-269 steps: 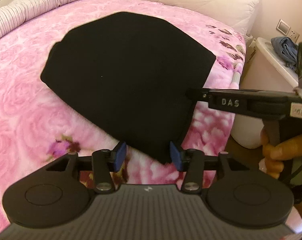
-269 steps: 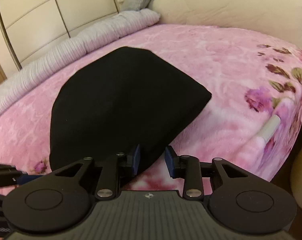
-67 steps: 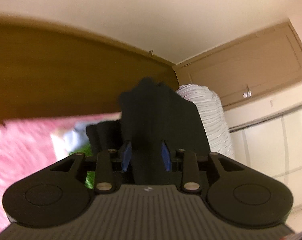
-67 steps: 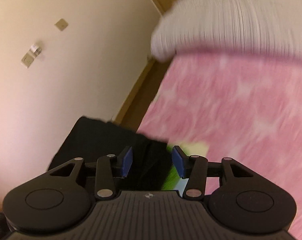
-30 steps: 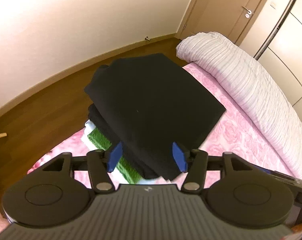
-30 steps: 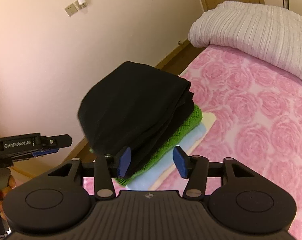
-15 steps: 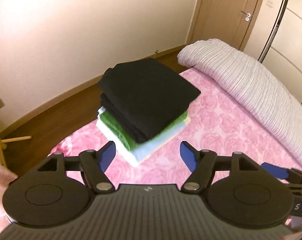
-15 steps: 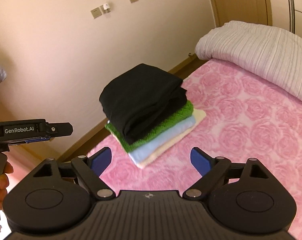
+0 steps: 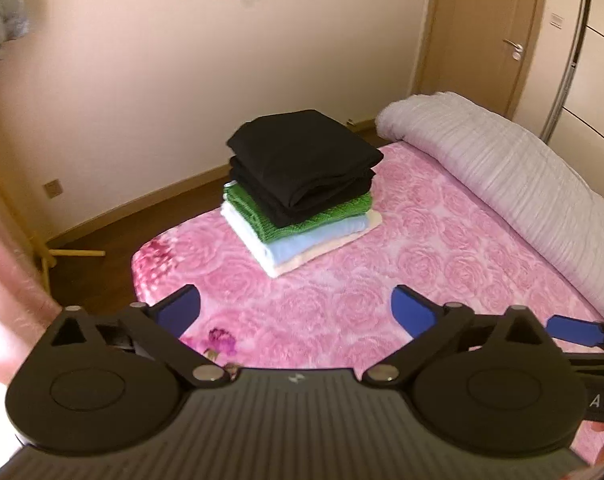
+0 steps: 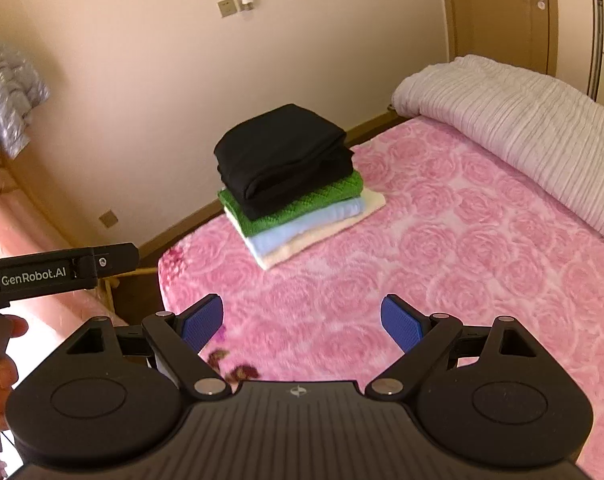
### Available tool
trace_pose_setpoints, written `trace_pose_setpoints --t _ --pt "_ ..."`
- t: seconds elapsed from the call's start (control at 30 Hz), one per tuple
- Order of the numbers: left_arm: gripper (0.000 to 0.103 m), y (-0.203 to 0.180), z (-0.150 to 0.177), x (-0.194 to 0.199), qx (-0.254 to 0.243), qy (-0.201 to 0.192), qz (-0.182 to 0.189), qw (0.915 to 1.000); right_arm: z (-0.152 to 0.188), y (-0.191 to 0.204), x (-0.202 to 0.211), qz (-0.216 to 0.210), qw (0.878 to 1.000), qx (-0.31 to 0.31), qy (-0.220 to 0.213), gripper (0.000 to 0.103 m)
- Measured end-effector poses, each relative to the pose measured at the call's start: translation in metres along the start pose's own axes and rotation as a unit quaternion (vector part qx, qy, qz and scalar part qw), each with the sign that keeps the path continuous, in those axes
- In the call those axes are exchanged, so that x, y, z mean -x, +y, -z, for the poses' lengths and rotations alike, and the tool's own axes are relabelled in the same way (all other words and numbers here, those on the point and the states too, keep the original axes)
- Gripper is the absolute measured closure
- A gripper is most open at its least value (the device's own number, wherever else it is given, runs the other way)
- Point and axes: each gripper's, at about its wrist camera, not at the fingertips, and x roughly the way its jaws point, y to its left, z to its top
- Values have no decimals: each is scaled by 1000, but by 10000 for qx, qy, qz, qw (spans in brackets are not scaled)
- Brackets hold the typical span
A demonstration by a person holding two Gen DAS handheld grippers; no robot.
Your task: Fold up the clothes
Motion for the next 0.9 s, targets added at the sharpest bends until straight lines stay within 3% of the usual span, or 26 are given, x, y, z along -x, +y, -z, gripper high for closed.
trace_pose_setpoints --t 0.23,0.37,0.6,0.9 --pt "1 -11 35 25 445 -58 -110 9989 20 -10 31 124 9995 301 1 14" --pt "1 -15 48 30 498 -18 -111 9987 22 -17 41 161 9993 340 -76 14" --pt "1 -25 61 33 460 -2 -242 9987 21 -22 38 595 9959 686 -21 14" --pt "1 -32 54 17 286 -30 -502 9983 15 -29 15 282 9981 503 231 14"
